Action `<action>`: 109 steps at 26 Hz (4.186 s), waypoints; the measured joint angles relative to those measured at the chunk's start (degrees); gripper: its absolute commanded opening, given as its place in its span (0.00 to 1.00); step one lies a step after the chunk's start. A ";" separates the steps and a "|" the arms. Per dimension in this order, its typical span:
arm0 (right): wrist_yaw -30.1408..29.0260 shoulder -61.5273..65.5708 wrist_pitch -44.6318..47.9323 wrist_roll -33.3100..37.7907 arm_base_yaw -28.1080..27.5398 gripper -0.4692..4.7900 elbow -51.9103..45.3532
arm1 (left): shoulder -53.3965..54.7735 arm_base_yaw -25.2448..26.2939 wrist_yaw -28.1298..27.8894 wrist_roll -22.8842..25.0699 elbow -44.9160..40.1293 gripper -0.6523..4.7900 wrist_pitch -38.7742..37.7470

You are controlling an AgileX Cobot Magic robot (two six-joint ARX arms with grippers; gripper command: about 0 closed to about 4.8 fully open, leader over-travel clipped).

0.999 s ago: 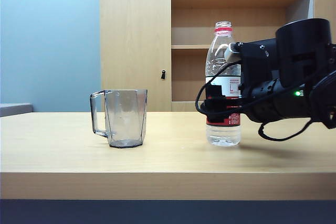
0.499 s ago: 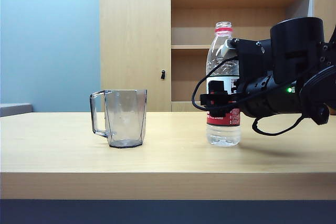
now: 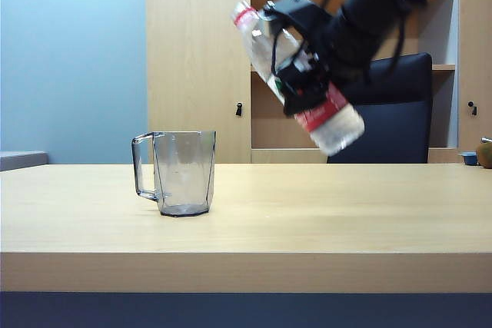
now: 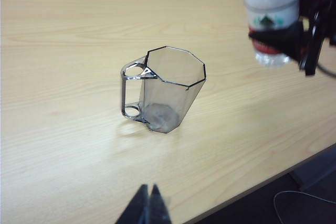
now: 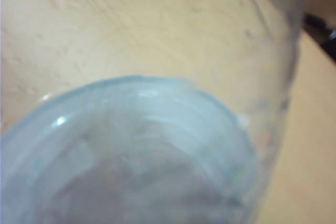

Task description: Pick up the mineral water bottle on the table and pour water into the mug until it's half full.

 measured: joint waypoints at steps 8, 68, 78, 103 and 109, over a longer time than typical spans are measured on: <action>10.16 5.44 -10.84 -12.61 2.62 0.64 9.79 | 0.02 0.00 0.00 0.00 0.00 0.11 0.00; 34.23 10.08 -12.81 -35.78 10.62 0.62 10.29 | 0.04 0.00 0.00 0.00 0.00 0.11 0.00; 34.23 10.08 -14.60 -35.80 10.71 0.62 10.32 | 0.04 0.00 0.00 0.00 0.00 0.11 0.00; 37.35 10.01 -14.16 -36.89 11.91 0.62 10.36 | 0.02 0.00 0.00 0.00 0.00 0.11 0.00; 37.73 9.68 -11.82 -39.34 12.35 0.62 10.36 | 0.02 0.00 0.00 0.00 0.00 0.11 0.00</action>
